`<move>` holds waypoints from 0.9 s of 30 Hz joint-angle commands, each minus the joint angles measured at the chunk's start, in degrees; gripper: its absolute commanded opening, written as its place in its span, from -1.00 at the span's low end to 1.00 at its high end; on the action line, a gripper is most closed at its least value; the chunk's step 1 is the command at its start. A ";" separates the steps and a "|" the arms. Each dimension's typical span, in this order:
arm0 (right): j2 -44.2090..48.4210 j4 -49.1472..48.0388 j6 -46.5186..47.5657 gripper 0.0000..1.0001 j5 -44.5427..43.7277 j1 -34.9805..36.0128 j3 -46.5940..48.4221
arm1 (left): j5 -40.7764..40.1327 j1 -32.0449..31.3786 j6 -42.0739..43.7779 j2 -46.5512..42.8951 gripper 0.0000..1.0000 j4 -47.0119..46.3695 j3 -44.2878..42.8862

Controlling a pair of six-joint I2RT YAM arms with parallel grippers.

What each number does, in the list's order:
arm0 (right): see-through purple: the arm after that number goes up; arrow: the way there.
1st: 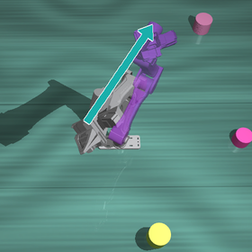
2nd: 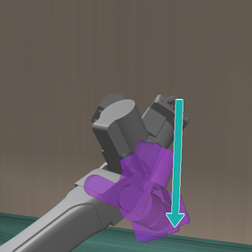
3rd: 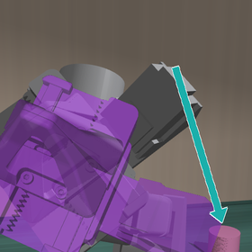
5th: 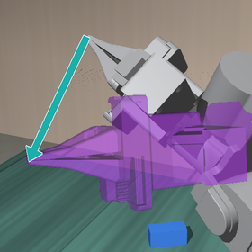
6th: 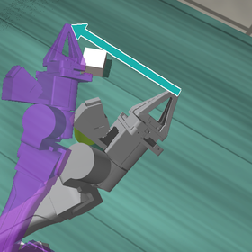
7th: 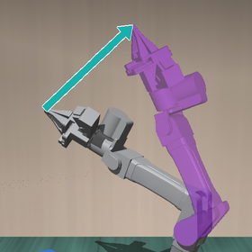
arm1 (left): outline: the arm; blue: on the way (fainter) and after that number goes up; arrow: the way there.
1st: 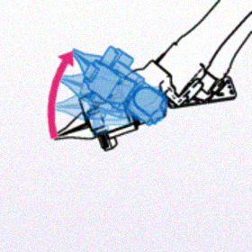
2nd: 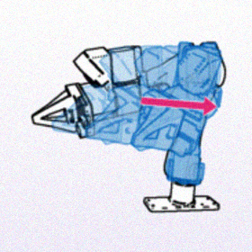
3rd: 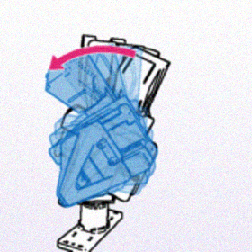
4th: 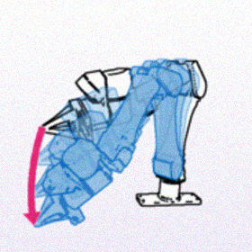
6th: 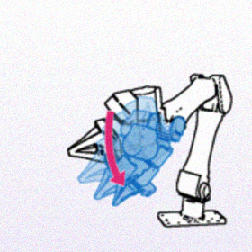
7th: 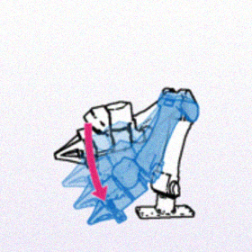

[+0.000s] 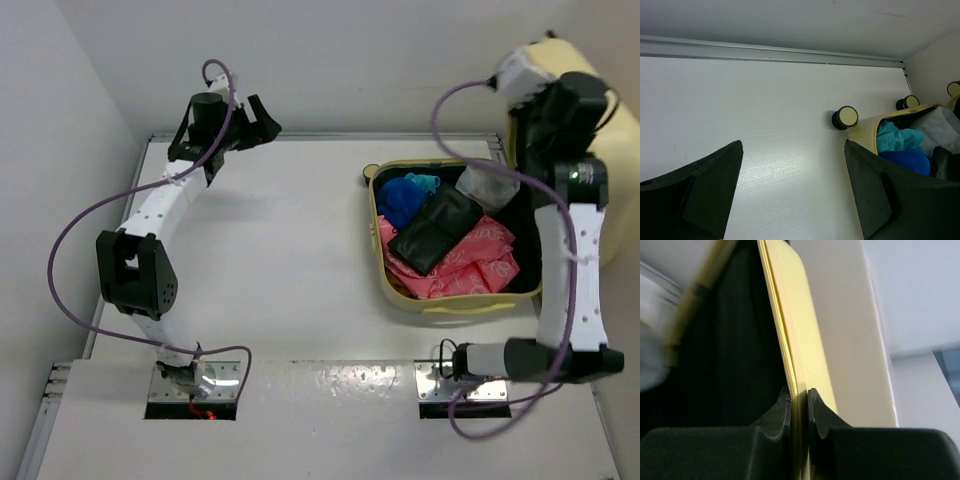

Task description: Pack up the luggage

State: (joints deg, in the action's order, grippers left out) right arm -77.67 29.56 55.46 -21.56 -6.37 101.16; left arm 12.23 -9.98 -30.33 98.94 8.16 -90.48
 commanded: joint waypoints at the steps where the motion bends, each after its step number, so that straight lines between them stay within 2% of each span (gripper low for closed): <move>1: 6.72 7.93 -12.38 -1.00 6.37 17.28 -3.16 | 0.87 -0.22 -1.14 -2.60 0.75 -0.34 0.47; 2: 6.83 10.14 -16.05 -1.00 6.10 20.32 -3.17 | 0.87 -0.22 -1.66 -2.61 0.75 -0.34 0.48; 3: 6.92 15.12 -20.09 -0.49 7.14 23.30 -2.56 | 0.87 -0.22 -1.67 -2.61 0.75 0.18 1.09; 5: 6.65 22.07 -29.42 0.22 10.64 33.57 0.51 | 0.87 -0.22 -2.19 -2.61 0.75 0.19 1.62; 6: 6.57 25.86 -31.97 0.47 17.54 37.71 1.57 | 0.87 -0.22 -2.19 -3.22 0.75 0.19 1.62; 7: 6.13 26.42 -42.00 0.68 22.83 39.23 4.28 | 0.87 -0.22 -2.19 -3.22 0.75 0.19 2.23; 8: 5.34 27.56 -44.54 0.75 25.58 40.46 5.78 | 0.17 -0.22 -2.19 -3.22 0.75 0.80 2.23; 9: 4.81 27.65 -46.30 0.78 31.87 40.65 7.63 | 0.16 -0.22 -2.19 -3.74 0.75 0.80 2.76; 10: 4.29 27.31 -52.50 0.78 34.37 40.04 11.56 | -0.45 -0.22 -1.67 -4.36 0.75 0.80 3.37; 11: 3.06 26.43 -53.52 0.74 35.52 39.25 15.08 | -1.06 -0.22 -1.67 -4.37 0.75 0.80 3.90; 12: 3.40 25.64 -53.70 0.74 35.54 37.59 16.51 | -1.07 -0.22 -1.67 -5.24 0.75 0.80 4.51; 13: 3.92 24.76 -52.49 0.63 30.92 37.22 15.91 | -1.94 -0.22 -1.67 -6.03 0.75 0.80 5.74; 14: 7.06 18.93 -49.34 0.56 28.36 36.70 13.21 | -1.95 -0.22 -1.67 -6.03 0.75 0.80 6.36; 15: 7.96 17.65 -47.48 0.52 25.37 36.26 9.18 | -2.47 0.30 -1.67 -6.56 0.75 0.80 6.97; 16: 10.06 14.50 -43.90 0.45 17.42 35.82 7.05 | -2.47 0.31 -1.67 -6.56 0.75 0.80 8.29; 17: 11.99 11.08 -39.60 0.41 14.56 34.77 -0.28 | -2.47 0.31 -1.67 -7.08 0.75 0.80 9.08; 18: 12.80 7.13 -37.03 0.39 12.09 33.98 -3.05 | -2.47 0.31 -1.67 -7.09 0.75 0.80 9.61; 19: 15.07 4.13 -31.09 0.34 4.93 30.66 -6.21 | -2.47 0.31 -1.67 -7.09 0.75 0.80 10.75; 20: 16.31 1.06 -28.94 0.27 2.86 29.24 -12.94 | -2.47 0.31 -2.19 -7.61 0.75 0.28 11.28; 21: 19.28 -7.50 -26.74 0.20 0.23 27.57 -19.10 | -2.47 0.31 -2.19 -7.62 0.75 0.27 11.29; 22: 19.74 -10.11 -22.55 0.07 -2.41 22.07 -21.86 | -2.47 0.31 -2.19 -7.62 0.75 0.27 12.68; 23: 20.01 -11.70 -21.98 0.00 -3.30 19.84 -25.45 | -2.47 0.31 -2.19 -7.62 0.75 -0.34 12.69; 24: 19.49 -12.07 -21.89 -0.05 -3.05 12.25 -26.45 | -2.47 0.31 -2.19 -8.14 0.75 -0.34 13.39; 26: 17.65 -11.03 -24.42 -0.24 1.05 6.75 -26.46 | -2.47 0.31 -2.19 -8.14 0.75 -0.34 14.10; 27: 16.68 -10.76 -25.31 -0.29 2.30 -0.50 -26.81 | -2.47 0.31 -2.19 -8.14 0.75 -0.34 14.10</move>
State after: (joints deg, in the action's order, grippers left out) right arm -59.07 25.82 28.60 -17.65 3.05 74.98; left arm 9.98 -10.02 -32.03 93.41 9.80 -76.69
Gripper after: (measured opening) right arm 0.378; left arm 0.873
